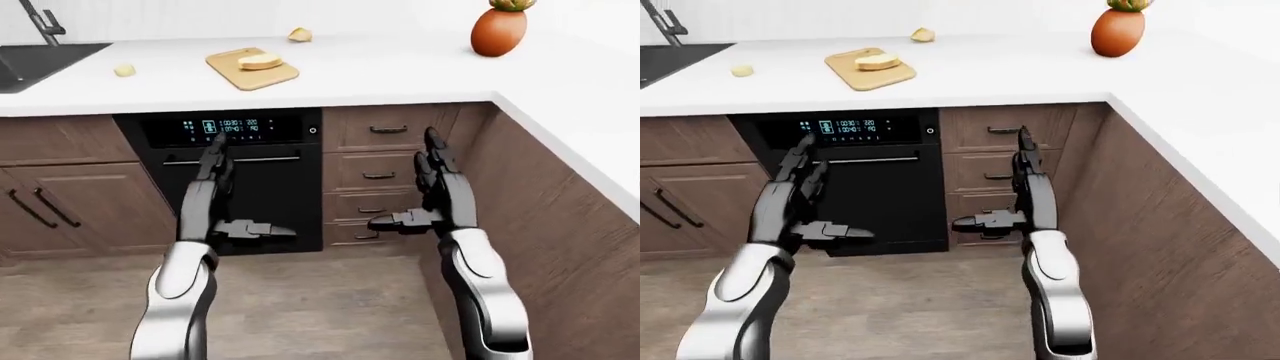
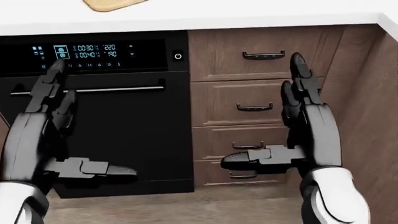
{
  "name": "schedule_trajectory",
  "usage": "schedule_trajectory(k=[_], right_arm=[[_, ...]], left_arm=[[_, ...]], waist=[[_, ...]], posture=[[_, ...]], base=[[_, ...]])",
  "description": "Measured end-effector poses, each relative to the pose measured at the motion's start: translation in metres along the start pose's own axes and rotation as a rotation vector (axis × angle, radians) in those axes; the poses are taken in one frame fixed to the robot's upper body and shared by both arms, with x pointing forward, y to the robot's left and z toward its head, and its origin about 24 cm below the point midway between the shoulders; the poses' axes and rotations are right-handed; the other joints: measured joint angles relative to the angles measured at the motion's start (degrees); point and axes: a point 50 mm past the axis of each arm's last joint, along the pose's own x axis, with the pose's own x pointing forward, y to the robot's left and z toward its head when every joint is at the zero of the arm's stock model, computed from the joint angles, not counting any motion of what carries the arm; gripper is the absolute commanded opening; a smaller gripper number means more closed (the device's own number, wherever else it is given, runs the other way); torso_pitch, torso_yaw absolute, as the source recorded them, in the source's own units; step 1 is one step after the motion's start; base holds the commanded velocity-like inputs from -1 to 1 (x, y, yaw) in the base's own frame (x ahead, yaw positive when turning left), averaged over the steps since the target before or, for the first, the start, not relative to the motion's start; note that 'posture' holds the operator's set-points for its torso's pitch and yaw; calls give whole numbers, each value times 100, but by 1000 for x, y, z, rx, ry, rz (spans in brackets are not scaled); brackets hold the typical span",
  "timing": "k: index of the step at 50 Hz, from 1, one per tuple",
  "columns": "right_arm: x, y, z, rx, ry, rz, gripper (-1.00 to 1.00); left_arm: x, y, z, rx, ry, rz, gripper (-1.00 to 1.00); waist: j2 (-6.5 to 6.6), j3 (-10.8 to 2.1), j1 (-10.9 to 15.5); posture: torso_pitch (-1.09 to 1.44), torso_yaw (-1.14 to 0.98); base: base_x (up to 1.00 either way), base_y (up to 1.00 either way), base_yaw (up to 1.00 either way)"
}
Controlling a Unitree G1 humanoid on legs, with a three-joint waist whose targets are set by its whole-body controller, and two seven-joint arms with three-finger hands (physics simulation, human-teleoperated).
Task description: Pick up the wedge of cheese and place it on the slice of bread to prepare a simple cheese on bread dish.
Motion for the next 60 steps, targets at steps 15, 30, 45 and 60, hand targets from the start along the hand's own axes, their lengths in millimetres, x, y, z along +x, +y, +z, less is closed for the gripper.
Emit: schedule_trajectory(k=[15, 30, 45, 60], right_arm=[[-4, 17, 5, 18, 10, 76, 100], [-6, 8, -3, 6, 36, 29, 100], [-5, 18, -4, 19, 30, 79, 100], [-7, 14, -6, 9, 19, 57, 100]], left_arm=[[-8, 15, -3, -18, 19, 50, 100], [-10, 11, -9, -30, 22, 17, 100], [-11, 16, -10, -19, 17, 48, 100], [-11, 9, -13, -35, 10, 18, 100]], waist=[[234, 134, 27], [-285, 39, -86], [61, 159, -13], [-91, 87, -101]], posture=[[0, 0], [0, 0], [0, 0], [0, 0]], base=[[0, 37, 0], [0, 39, 0], [0, 48, 0], [0, 48, 0]])
